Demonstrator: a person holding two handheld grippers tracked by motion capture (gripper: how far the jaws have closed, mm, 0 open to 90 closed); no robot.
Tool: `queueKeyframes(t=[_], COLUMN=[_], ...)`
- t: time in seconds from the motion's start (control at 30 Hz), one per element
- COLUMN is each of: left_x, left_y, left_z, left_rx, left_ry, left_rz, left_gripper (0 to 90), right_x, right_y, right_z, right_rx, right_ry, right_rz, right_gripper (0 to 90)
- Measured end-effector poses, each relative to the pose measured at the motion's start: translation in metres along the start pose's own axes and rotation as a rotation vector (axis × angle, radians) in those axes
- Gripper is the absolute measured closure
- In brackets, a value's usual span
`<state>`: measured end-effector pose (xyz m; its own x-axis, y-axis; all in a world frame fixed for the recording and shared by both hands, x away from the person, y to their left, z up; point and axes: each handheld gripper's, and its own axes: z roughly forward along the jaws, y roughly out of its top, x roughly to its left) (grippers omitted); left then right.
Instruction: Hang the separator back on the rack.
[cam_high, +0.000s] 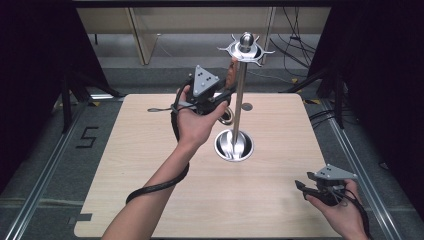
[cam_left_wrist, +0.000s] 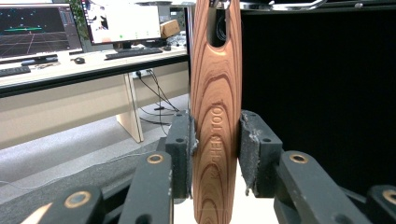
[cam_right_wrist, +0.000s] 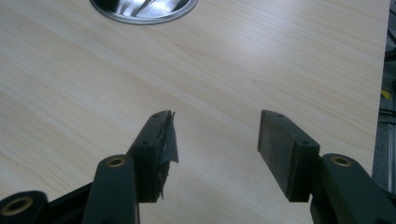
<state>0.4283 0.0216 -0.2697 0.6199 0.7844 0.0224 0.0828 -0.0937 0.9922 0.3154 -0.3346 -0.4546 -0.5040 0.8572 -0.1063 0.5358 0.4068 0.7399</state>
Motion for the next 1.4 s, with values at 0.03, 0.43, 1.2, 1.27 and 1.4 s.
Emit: queueKeyframes(t=[0.03, 0.43, 1.2, 1.27, 1.4], left_x=[0.0, -0.001, 0.004, 0.004, 0.007], left_y=[0.0, 0.0, 0.001, 0.001, -0.001], left_z=[0.0, -0.001, -0.031, -0.036, -0.047], left_rx=[0.002, 0.009, 0.008, 0.014, 0.029], left_ry=[0.0, 0.0, -0.013, -0.023, -0.034], left_rz=[0.001, 0.015, 0.015, 0.013, 0.009], left_gripper=[66.3, 64.6, 56.3, 55.1, 52.0], right_x=[0.0, 0.003, 0.004, 0.004, 0.002], right_y=[0.0, 0.0, 0.0, 0.0, 0.0], right_z=[0.0, 0.0, -0.001, -0.001, 0.0], right_rx=[0.0, 0.003, 0.013, 0.015, 0.006], right_ry=[0.0, -0.005, 0.002, 0.004, -0.007], right_rz=[-0.001, 0.02, 0.033, 0.042, 0.013], right_gripper=[45.8, 45.8, 45.7, 45.7, 45.7])
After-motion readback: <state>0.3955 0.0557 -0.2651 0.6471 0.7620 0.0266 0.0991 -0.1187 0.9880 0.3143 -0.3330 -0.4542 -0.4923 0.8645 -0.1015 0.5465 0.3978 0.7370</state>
